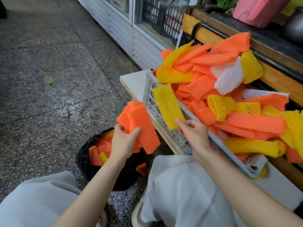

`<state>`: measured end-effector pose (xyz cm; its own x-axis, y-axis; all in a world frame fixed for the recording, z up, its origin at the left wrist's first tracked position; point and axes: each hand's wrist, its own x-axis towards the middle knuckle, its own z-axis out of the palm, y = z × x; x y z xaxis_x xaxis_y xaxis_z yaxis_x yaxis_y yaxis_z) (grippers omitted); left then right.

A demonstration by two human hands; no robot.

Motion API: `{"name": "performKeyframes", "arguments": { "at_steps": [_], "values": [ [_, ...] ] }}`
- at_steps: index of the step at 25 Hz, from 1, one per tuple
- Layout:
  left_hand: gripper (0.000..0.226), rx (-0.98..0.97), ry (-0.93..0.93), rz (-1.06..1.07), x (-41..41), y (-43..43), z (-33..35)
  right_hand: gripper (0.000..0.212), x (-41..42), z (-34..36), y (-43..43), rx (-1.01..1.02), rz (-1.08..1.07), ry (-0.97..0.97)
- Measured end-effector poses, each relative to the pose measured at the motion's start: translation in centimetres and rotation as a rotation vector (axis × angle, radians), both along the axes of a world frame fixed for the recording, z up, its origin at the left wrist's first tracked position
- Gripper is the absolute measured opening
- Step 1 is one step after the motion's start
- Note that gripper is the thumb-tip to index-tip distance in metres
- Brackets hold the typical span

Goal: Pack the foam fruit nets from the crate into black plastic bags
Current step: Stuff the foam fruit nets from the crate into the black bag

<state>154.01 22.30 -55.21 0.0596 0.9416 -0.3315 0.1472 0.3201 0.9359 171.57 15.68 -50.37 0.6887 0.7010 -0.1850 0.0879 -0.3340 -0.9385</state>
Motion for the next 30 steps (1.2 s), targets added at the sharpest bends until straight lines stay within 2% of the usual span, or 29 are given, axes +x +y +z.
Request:
{"name": "performKeyframes", "arguments": {
  "at_steps": [3, 5, 6, 8, 10, 12, 14, 16, 19, 21, 24, 27, 30],
  "values": [
    [0.056, -0.174, 0.063, 0.014, -1.3, -0.6, -2.2, 0.030, -1.8, -0.9, 0.6, -0.061, 0.115, 0.127],
    [0.052, -0.183, 0.010, -0.072, -1.1, -1.6, -2.5, 0.033, -3.3, -1.7, 0.8, -0.271, 0.292, 0.191],
    [0.048, -0.177, -0.022, -0.083, -1.0, -2.1, -2.6, 0.035, -3.8, -2.3, 1.0, -0.389, 0.380, 0.132],
    [0.049, -0.147, -0.037, -0.075, -1.4, -2.4, -2.9, 0.036, -4.2, -3.4, 1.3, -0.483, 0.468, -0.160],
    [0.058, -0.134, -0.007, -0.083, -2.1, -2.3, -3.5, 0.023, -4.7, -4.0, 1.8, -0.368, 0.501, -0.413],
    [0.068, -0.135, 0.006, -0.073, -2.6, -2.1, -4.3, 0.021, -5.7, -4.7, 2.2, -0.206, 0.594, -0.405],
    [0.074, -0.137, -0.013, -0.007, -3.0, -1.7, -4.7, 0.028, -7.0, -5.3, 2.4, -0.117, 0.684, -0.372],
    [0.065, -0.171, -0.087, 0.052, -3.3, -1.2, -5.0, 0.041, -8.0, -5.7, 2.7, -0.113, 0.784, -0.407],
    [0.042, -0.323, -0.224, 0.087, -3.8, -0.9, -4.8, 0.084, -8.6, -7.1, 3.7, -0.222, 0.906, -0.457],
    [0.027, -0.360, -0.259, 0.070, -4.2, -0.6, -4.9, 0.096, -8.9, -8.4, 4.5, -0.256, 0.906, -0.503],
    [0.014, -0.347, -0.252, -0.013, -5.1, 0.9, -5.5, 0.078, -9.3, -10.0, 5.9, -0.259, 0.804, -0.476],
    [0.021, -0.293, -0.147, -0.210, -6.3, 2.9, -6.8, 0.061, -8.9, -11.2, 8.2, -0.292, 0.583, -0.314],
    [0.025, -0.317, -0.099, -0.245, -7.2, 5.1, -7.6, 0.066, -9.0, -13.3, 10.5, -0.345, 0.546, -0.111]
  ]
}}
